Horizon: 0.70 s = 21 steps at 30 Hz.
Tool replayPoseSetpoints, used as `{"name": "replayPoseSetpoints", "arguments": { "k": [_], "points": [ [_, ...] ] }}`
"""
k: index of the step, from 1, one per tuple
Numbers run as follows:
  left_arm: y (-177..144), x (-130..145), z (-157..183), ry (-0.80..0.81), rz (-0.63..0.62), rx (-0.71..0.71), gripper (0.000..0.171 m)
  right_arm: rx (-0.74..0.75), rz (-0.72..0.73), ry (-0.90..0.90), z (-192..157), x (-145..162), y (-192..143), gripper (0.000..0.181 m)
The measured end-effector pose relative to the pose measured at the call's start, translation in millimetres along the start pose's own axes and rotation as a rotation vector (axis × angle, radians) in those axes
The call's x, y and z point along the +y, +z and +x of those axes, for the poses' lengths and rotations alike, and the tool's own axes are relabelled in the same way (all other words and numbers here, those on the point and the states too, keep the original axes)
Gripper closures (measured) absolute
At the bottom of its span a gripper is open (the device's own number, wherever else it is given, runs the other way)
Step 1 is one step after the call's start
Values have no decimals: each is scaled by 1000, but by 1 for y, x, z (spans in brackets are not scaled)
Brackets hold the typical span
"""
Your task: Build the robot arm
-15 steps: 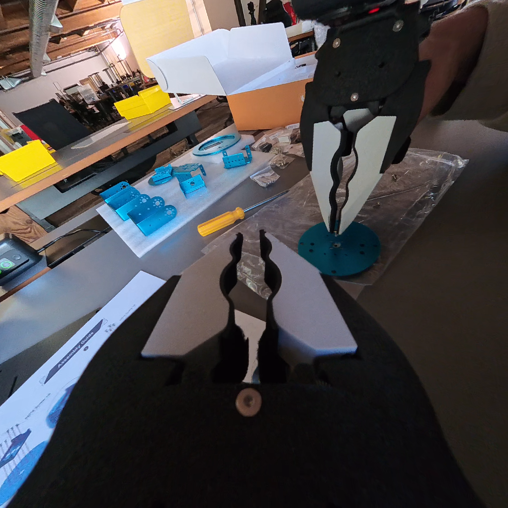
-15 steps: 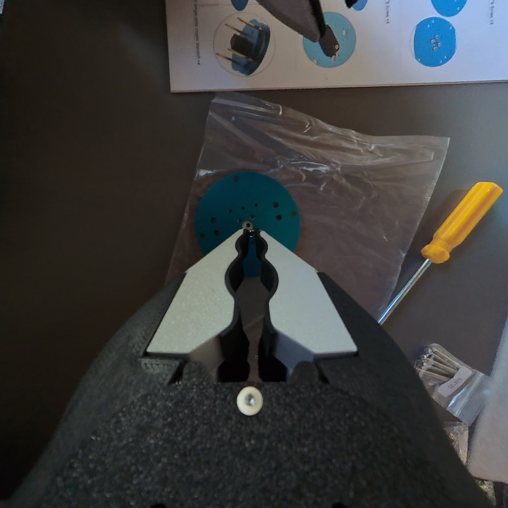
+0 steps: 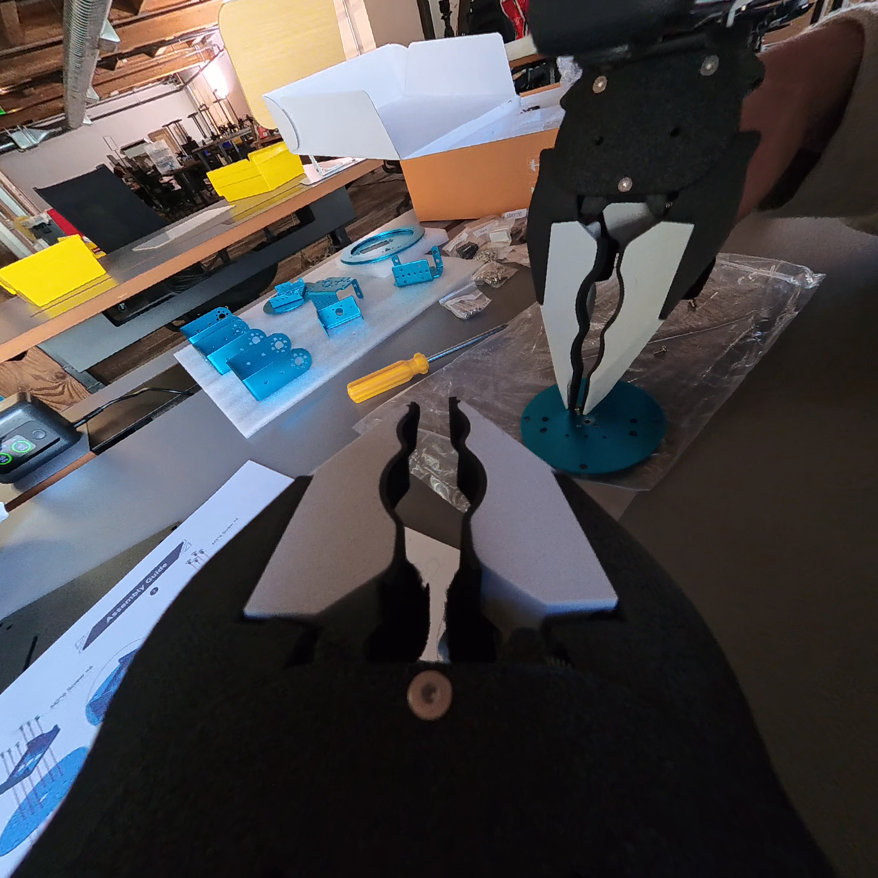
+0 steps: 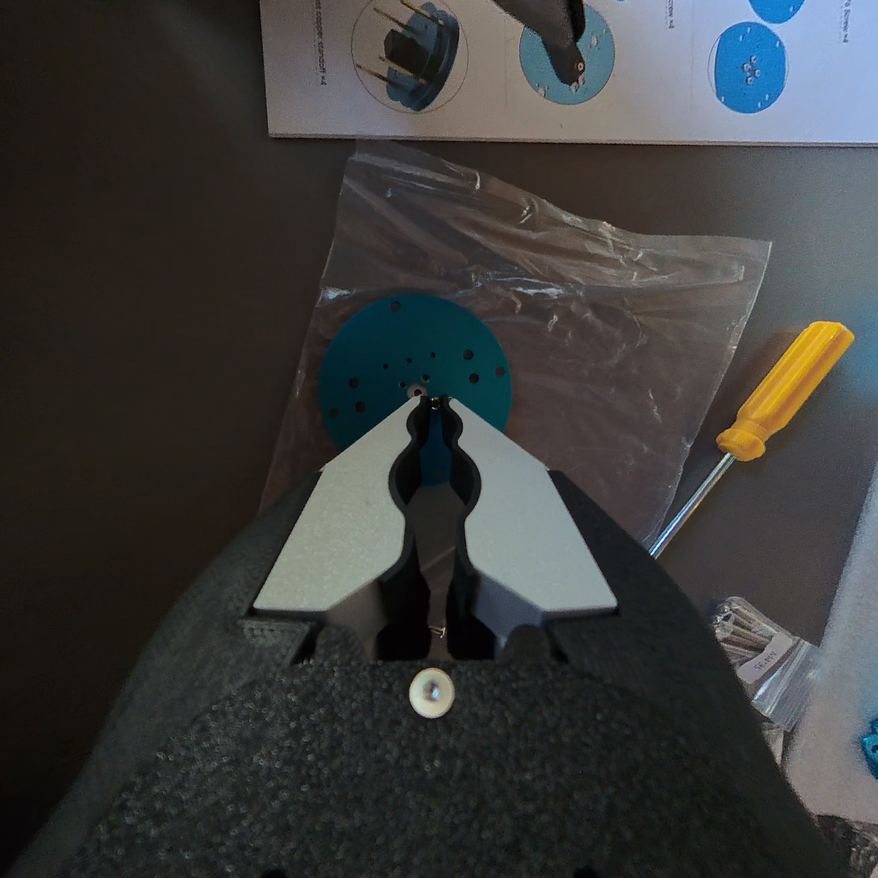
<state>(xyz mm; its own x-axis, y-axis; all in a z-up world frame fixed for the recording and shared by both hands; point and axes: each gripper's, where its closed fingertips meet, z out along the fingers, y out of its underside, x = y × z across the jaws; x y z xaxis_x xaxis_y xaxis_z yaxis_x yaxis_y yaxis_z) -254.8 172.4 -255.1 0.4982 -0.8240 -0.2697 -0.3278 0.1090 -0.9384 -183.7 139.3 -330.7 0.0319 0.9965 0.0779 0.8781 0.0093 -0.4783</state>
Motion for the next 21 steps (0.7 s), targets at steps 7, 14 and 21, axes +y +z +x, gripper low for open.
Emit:
{"name": "replayPoseSetpoints", "arguments": {
  "k": [7,14,21],
  "points": [
    [0,1,0,0,-8,0,159,19,-13,-11,-1,-1,0,178],
    [1,2,1,3,-12,2,159,12,-15,5,0,1,0,175],
    [1,3,1,-1,-16,2,159,10,0,-3,-1,-1,-3,174]
  ]
}}
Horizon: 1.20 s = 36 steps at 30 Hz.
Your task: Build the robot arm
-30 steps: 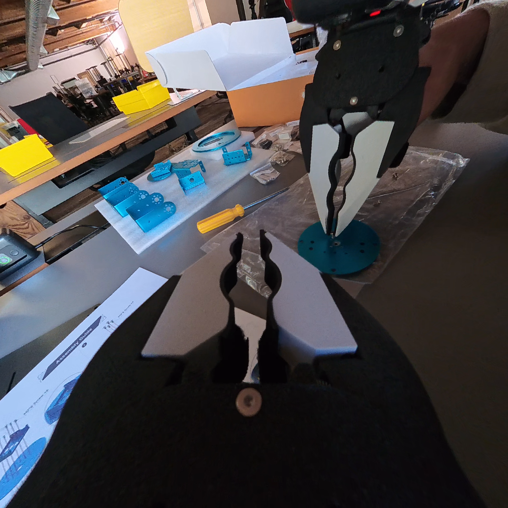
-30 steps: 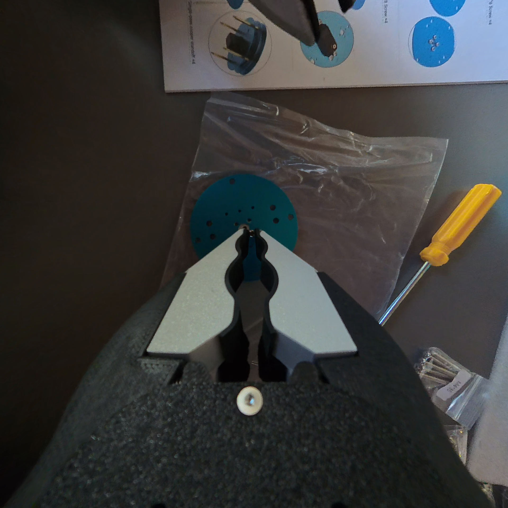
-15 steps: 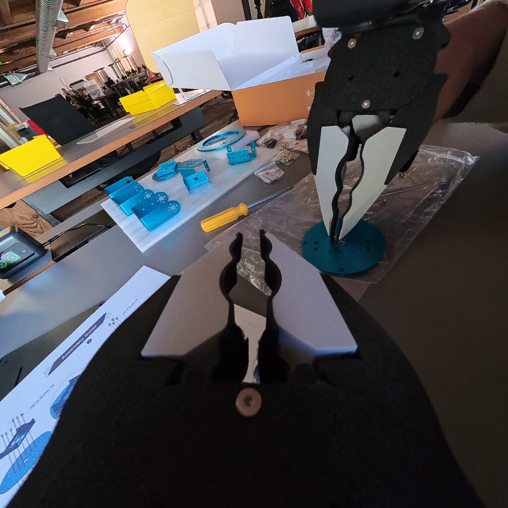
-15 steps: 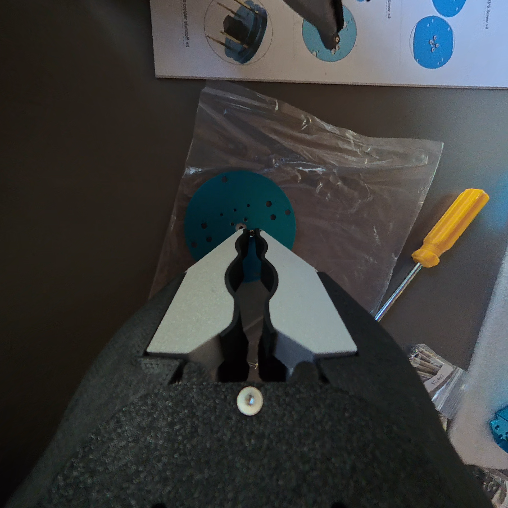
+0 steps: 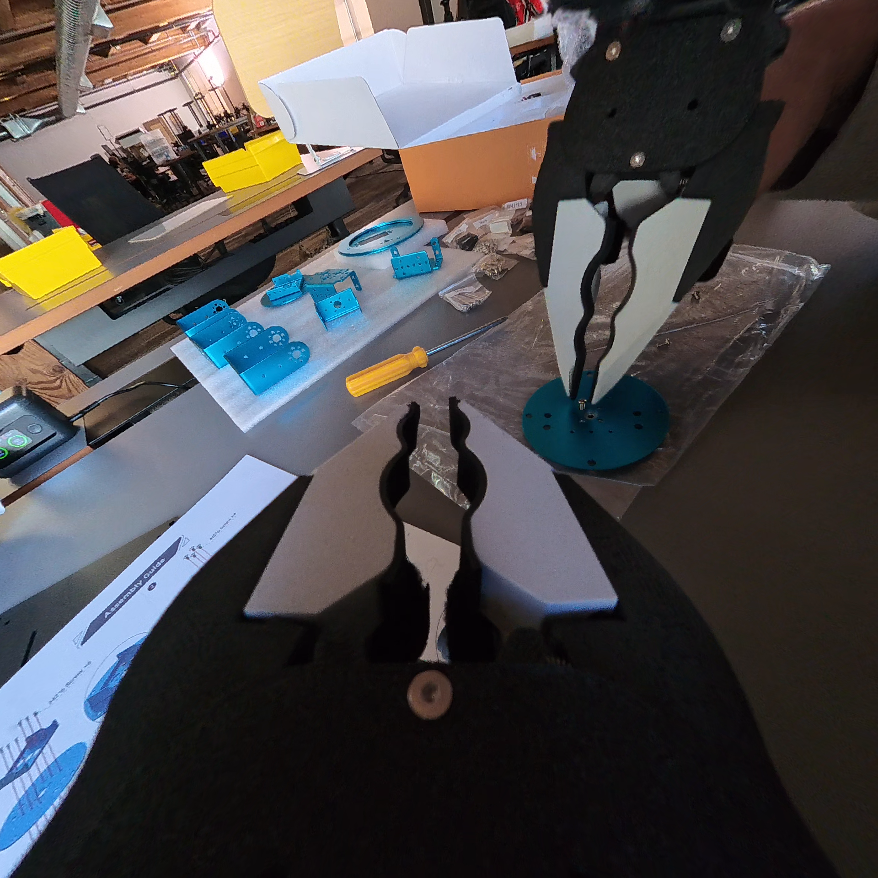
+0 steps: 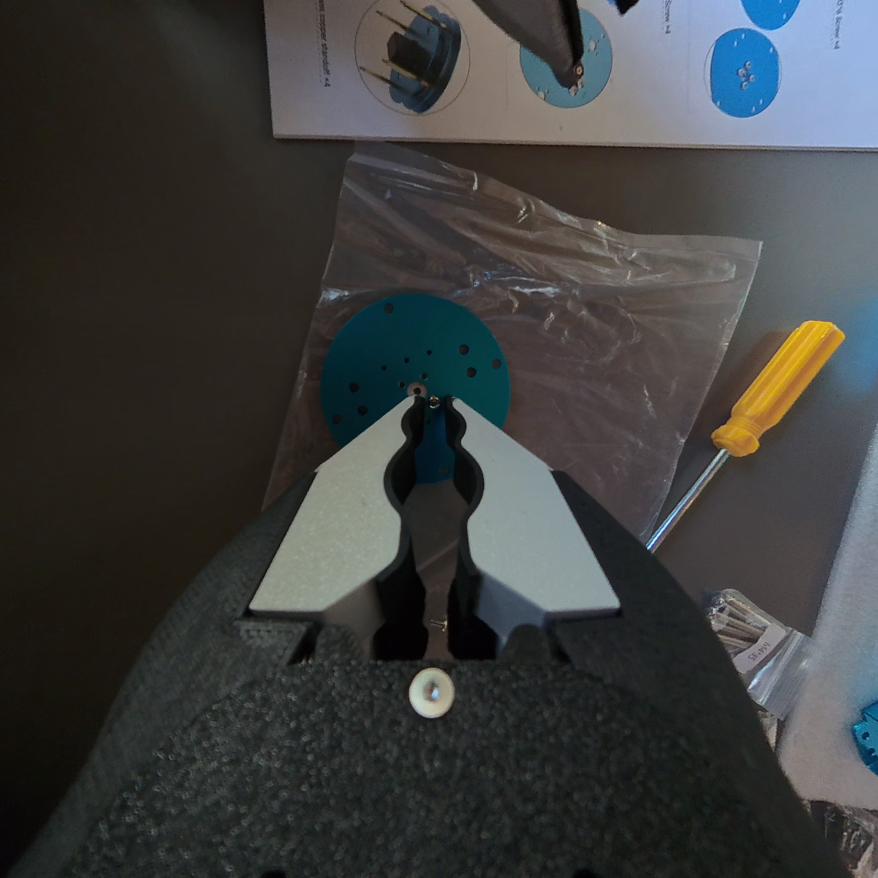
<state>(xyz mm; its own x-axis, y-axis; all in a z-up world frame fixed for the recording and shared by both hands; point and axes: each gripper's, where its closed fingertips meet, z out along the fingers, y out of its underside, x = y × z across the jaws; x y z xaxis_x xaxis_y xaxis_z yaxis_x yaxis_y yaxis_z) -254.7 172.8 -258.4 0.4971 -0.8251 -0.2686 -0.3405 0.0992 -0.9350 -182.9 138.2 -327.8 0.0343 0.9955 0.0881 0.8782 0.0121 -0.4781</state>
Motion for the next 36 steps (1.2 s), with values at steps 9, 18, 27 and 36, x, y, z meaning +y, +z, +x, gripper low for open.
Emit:
{"name": "replayPoseSetpoints", "arguments": {
  "k": [9,18,27,36],
  "points": [
    [3,3,4,-15,-27,27,159,205,194,239,81,13,-33,160],
    [4,4,12,-34,-45,66,159,241,20,467,160,3,-3,139],
    [8,12,5,-85,-106,32,159,154,-120,476,162,-3,27,160],
    [25,-15,-10,-416,-57,-43,133,183,341,533,158,-73,-43,164]
  ]
}}
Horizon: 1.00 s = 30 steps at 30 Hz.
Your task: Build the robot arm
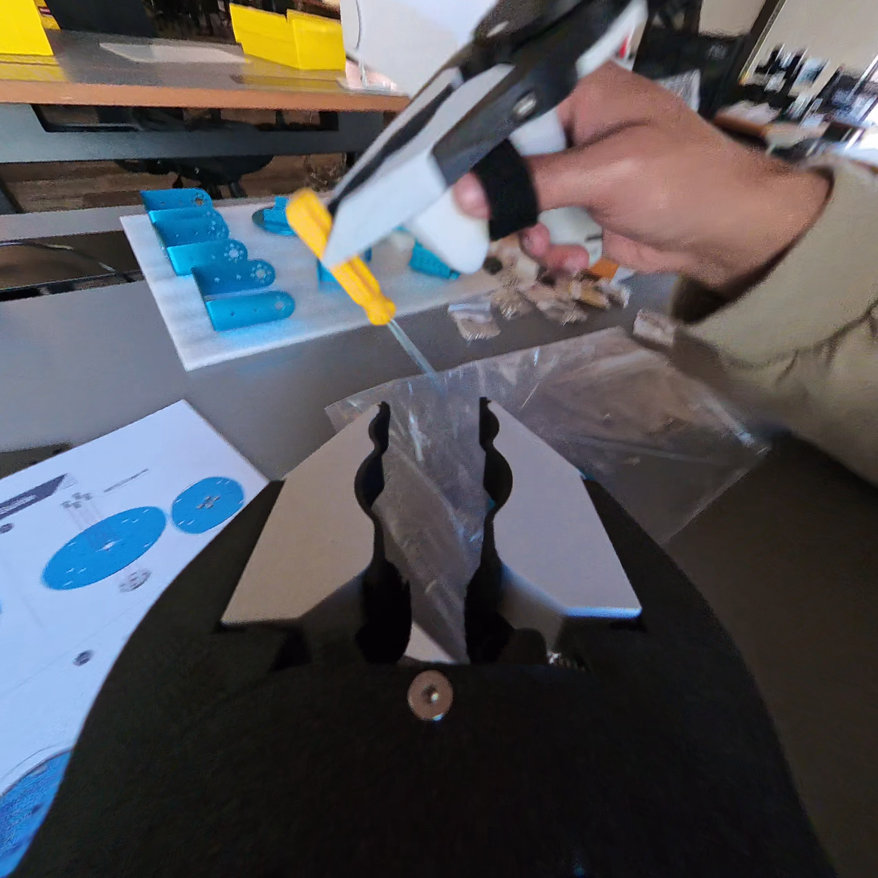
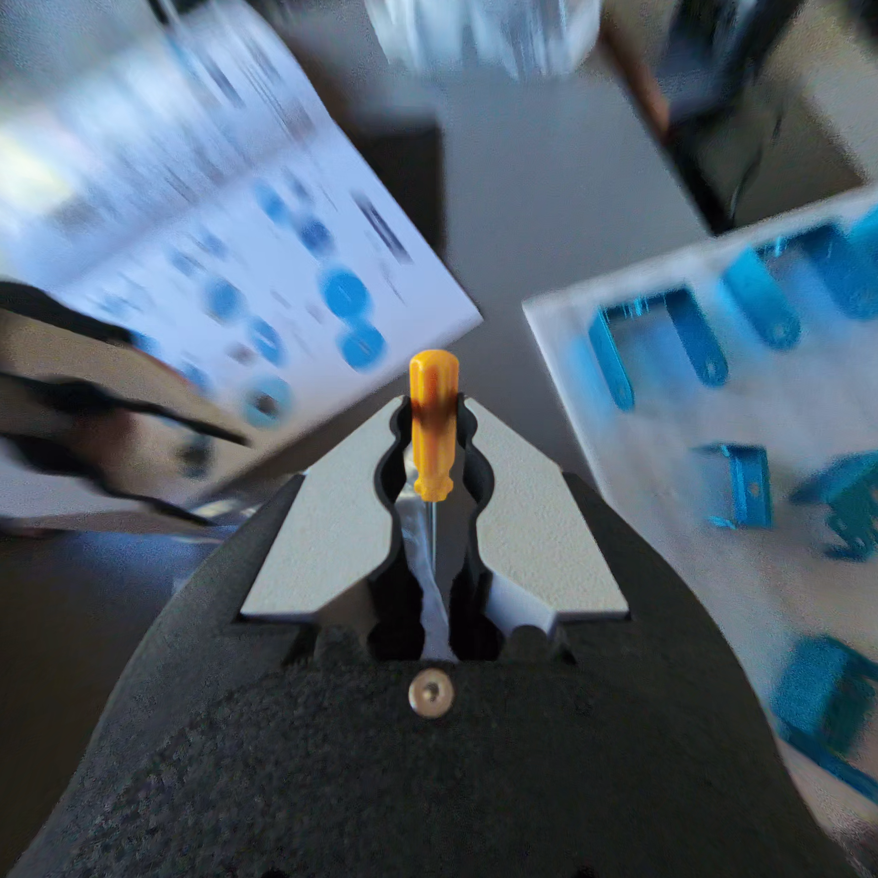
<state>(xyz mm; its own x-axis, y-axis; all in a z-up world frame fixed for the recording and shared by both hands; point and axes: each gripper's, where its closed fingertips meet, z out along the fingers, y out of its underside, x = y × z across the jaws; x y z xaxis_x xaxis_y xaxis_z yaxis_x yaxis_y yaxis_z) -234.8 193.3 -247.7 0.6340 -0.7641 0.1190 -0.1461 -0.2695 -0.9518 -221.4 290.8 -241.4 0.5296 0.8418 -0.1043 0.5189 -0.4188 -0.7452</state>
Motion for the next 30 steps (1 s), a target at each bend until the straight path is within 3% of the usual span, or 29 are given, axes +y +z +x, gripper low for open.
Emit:
{"name": "replayPoseSetpoints", "arguments": {
  "k": [2,4,6,8,10,12,16,23,30],
  "points": [
    [0,-18,11,-58,71,19,131,-149,256,61,-37,-35,-37,164],
    [-1,-35,19,-75,128,9,131,-277,395,113,-68,-48,-66,164],
    [0,-45,25,-35,150,-25,132,-314,462,131,-85,-47,-85,165],
    [1,-51,40,24,161,-10,157,-303,511,131,-89,-44,-102,164],
    [5,-54,55,105,151,8,166,-308,548,131,-91,-42,-118,164],
    [10,-60,62,210,147,6,167,-301,589,108,-88,-40,-131,164],
    [22,-72,54,366,83,23,168,-270,518,-10,-75,-29,-155,164],
    [24,-62,62,565,-16,147,169,-252,183,-222,-55,11,-170,148],
    [20,-44,64,601,-87,127,169,-356,95,-361,-91,31,-148,140]
  ]
}}
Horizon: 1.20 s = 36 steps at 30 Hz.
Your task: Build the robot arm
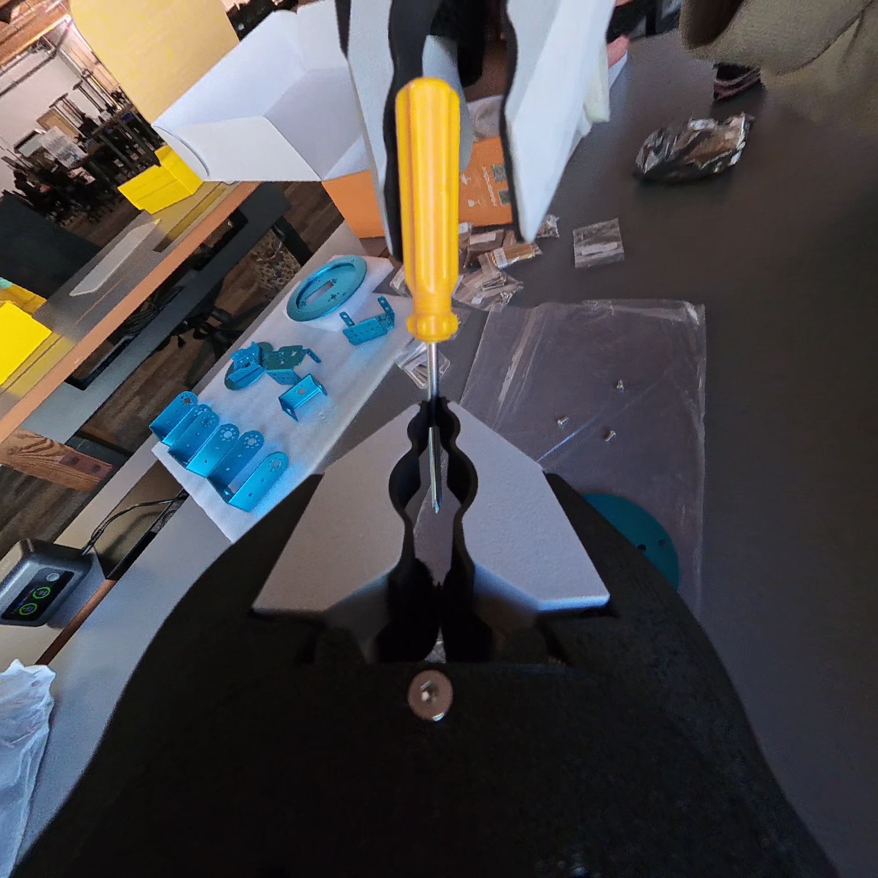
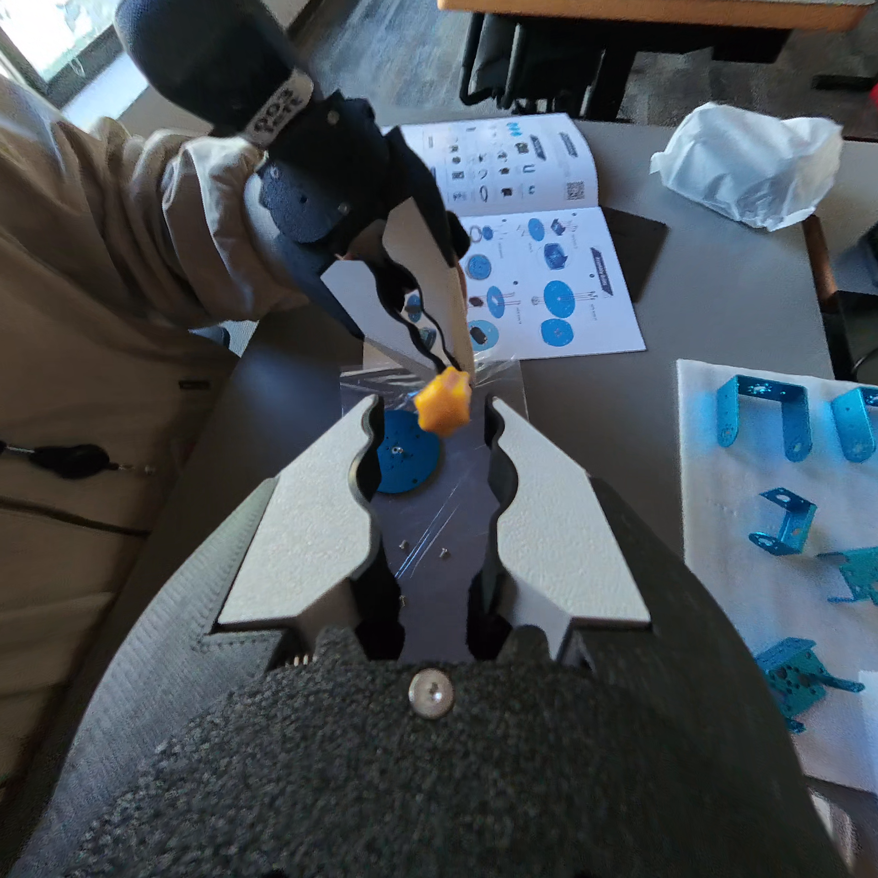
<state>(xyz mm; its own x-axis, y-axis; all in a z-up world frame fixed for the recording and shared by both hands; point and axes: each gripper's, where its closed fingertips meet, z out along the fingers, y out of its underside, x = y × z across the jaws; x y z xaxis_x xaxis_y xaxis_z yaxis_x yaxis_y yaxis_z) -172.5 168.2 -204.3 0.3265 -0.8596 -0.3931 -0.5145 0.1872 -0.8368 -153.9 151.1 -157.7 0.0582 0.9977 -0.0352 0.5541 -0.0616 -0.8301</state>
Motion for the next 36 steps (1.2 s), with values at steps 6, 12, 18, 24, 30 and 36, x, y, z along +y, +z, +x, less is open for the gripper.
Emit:
{"name": "replayPoseSetpoints", "arguments": {
  "k": [6,12,18,24,30,36],
  "points": [
    [3,8,9,-50,-3,37,168,102,-91,-132,4,7,18,164],
    [-23,37,31,-237,6,114,138,84,-237,-107,6,39,18,164],
    [-28,83,86,-254,-131,249,112,-26,-288,-146,-22,50,34,164],
    [-14,96,91,-239,-205,312,100,-16,-316,-247,-42,49,37,164],
    [-9,94,88,-243,-178,377,101,-8,-304,-291,-54,55,40,164],
    [-5,89,82,-299,-115,411,123,13,-328,-306,-48,62,46,164]
  ]
}}
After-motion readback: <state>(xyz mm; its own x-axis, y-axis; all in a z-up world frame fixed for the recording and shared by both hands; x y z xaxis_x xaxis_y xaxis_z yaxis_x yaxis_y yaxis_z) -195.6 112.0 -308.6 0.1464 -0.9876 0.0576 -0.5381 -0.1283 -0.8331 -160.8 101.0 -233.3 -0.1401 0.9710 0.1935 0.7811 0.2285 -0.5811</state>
